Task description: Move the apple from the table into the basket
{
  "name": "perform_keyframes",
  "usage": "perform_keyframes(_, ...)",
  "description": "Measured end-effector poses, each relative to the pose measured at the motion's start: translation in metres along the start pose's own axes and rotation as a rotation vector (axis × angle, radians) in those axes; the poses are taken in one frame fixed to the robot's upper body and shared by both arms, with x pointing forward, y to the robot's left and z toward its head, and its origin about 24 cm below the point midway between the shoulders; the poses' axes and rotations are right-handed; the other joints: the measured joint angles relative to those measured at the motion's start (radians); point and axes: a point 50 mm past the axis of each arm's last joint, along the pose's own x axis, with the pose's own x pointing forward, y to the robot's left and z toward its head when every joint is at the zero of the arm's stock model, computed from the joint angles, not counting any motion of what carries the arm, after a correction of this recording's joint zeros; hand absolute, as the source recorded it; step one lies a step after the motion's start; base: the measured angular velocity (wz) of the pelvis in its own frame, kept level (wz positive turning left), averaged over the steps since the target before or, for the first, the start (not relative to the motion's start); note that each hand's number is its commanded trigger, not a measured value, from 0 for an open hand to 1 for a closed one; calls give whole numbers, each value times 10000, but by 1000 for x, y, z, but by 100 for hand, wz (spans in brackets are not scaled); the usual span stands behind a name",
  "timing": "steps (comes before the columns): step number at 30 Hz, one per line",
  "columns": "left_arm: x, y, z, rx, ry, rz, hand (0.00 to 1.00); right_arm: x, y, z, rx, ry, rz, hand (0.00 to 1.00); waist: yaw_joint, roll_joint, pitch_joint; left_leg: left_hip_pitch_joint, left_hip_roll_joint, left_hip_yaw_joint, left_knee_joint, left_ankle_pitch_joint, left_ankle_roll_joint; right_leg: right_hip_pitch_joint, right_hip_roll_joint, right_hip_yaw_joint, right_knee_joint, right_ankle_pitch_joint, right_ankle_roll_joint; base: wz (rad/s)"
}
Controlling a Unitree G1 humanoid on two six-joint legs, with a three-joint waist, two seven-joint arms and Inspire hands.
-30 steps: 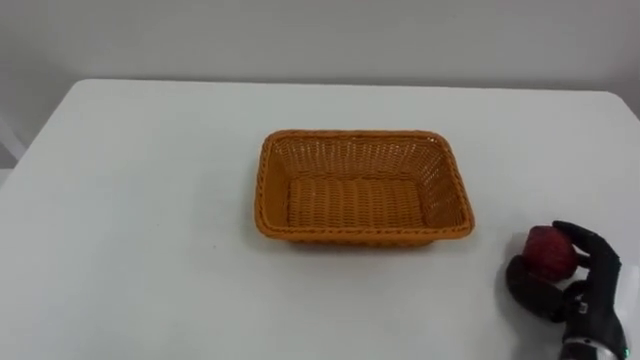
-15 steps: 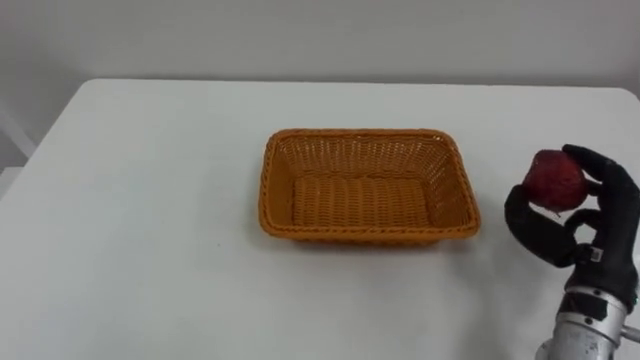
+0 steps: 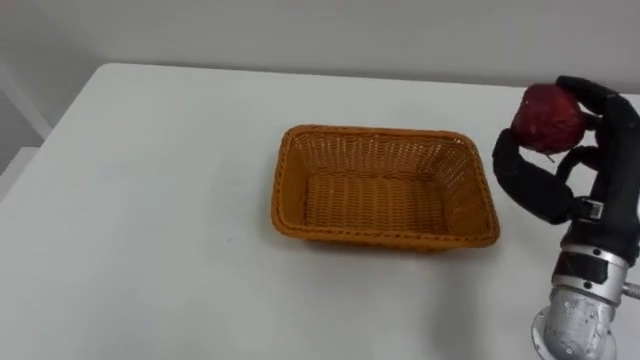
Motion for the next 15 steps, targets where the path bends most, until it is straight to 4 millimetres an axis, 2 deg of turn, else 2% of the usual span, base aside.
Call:
perform_keyframes(5,1,0,8,26,-132,-37,0,-6,14,3,237,14,1168,100,5,15,56,-11,64,-19,8,2,-2,-28,-7,4,3,0,0,0)
perform_keyframes(8,1,0,10,284,-193,-63,0,-11,24,4,335,142,1934,100,3,-33,51,-142,63,7,25,3,-2,-96,-12,0,35,0,0,0)
perform_keyframes(9,1,-1,11,430,-215,-113,0,-12,27,5,381,154,2240,84,6,-79,43,-175,61,3,26,6,-4,-126,-13,-2,36,2,-1,0)
perform_keyframes(10,1,-2,11,551,-221,-153,0,-14,30,6,442,168,2509,57,0,-83,40,-198,61,-17,31,7,-3,-145,-14,-6,35,3,-1,0)
perform_keyframes(11,1,-3,11,604,-214,-166,0,-15,32,6,475,167,2629,15,0,-87,38,-203,61,-20,31,7,-3,-147,-14,-10,34,3,-1,0)
perform_keyframes(12,1,-3,11,741,-214,-198,0,-17,35,7,525,161,2856,0,-1,-104,30,-207,60,-31,30,7,-3,-147,-14,-20,30,3,-1,0)
perform_keyframes(15,1,-4,10,838,-193,-230,0,-19,39,8,604,128,3254,0,13,-156,43,-204,60,-40,29,7,-4,-143,-10,-25,12,3,-1,0)
